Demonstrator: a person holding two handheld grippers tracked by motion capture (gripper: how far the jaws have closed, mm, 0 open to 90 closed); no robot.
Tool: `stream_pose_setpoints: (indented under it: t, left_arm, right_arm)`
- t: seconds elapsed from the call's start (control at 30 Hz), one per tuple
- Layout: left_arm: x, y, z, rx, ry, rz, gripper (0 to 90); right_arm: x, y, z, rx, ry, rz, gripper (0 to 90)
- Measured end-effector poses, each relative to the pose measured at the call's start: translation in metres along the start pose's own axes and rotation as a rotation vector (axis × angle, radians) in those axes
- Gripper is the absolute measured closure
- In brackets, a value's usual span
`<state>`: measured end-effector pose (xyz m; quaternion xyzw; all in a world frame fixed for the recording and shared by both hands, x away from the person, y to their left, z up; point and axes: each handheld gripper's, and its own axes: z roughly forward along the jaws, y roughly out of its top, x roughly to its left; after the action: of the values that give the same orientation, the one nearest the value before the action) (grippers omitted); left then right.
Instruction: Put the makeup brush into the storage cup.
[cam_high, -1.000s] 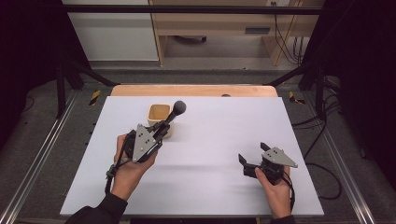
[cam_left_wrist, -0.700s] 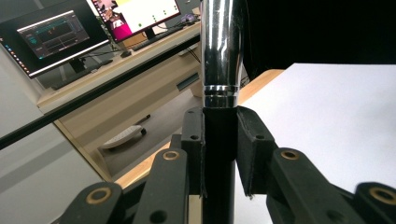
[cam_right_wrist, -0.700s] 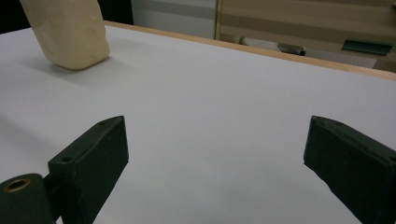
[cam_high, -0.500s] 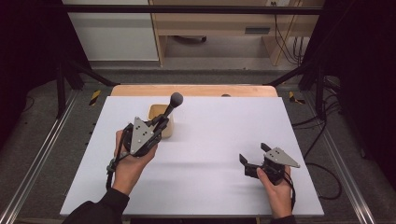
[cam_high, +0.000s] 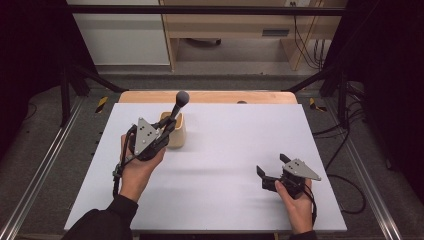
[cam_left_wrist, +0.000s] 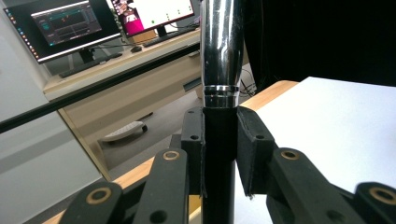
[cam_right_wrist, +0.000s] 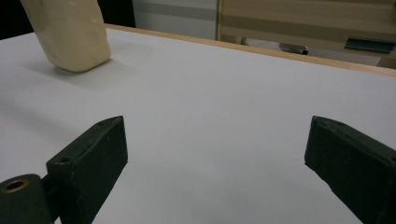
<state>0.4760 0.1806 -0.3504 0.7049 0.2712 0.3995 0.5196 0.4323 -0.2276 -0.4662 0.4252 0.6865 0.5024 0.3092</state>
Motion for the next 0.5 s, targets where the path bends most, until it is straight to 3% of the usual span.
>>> stream_pose_setpoints:
  t: [0.23, 0.5]
  left_arm:
    - [0.007, 0.000, 0.005, -0.004, 0.022, -0.036, 74.5]
    - [0.010, -0.003, 0.013, 0.004, 0.029, -0.048, 74.5]
  right_arm:
    - [0.000, 0.000, -0.001, -0.006, -0.004, -0.001, 6.3]
    - [-0.001, -0.001, -0.002, -0.008, -0.004, 0.001, 6.3]
